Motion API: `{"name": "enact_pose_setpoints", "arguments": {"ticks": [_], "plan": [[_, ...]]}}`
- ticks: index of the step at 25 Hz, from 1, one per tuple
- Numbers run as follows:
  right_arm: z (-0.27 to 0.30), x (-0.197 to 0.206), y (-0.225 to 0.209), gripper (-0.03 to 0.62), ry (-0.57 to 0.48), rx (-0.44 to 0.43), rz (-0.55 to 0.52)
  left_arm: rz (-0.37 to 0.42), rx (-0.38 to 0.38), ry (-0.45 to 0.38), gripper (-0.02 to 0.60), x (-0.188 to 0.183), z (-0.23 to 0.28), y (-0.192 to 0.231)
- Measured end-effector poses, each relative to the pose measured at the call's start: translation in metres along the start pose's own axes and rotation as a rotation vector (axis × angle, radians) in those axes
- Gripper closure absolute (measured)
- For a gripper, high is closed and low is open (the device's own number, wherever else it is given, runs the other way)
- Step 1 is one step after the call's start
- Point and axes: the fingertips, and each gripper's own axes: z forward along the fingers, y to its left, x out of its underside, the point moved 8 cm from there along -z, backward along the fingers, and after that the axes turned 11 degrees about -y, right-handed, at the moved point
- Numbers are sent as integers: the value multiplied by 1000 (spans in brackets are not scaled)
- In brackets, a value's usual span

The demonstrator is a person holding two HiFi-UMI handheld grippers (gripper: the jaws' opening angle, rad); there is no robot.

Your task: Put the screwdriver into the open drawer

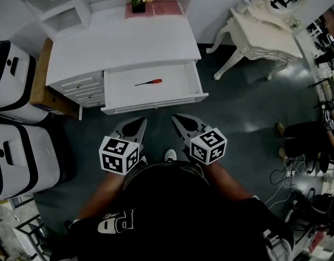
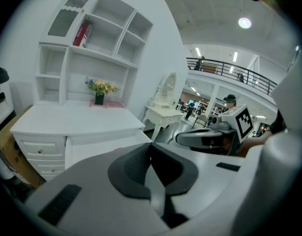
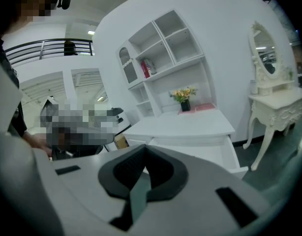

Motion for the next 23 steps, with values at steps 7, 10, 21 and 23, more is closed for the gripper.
{"name": "enact_pose_setpoints", "arguments": {"ticks": [7, 10, 21, 23], "plan": [[1, -1, 1, 586, 1, -4, -2, -1, -2, -2, 566, -1, -1, 0], [0, -1, 0, 585, 2, -5, -3, -2, -4, -3, 566, 1, -1, -1], [3, -1, 0, 586, 5, -10, -5, -4, -10, -6, 566, 0, -1, 2], [3, 0, 0, 586, 7, -10, -5, -5, -10, -6, 566, 1, -1, 2]]}}
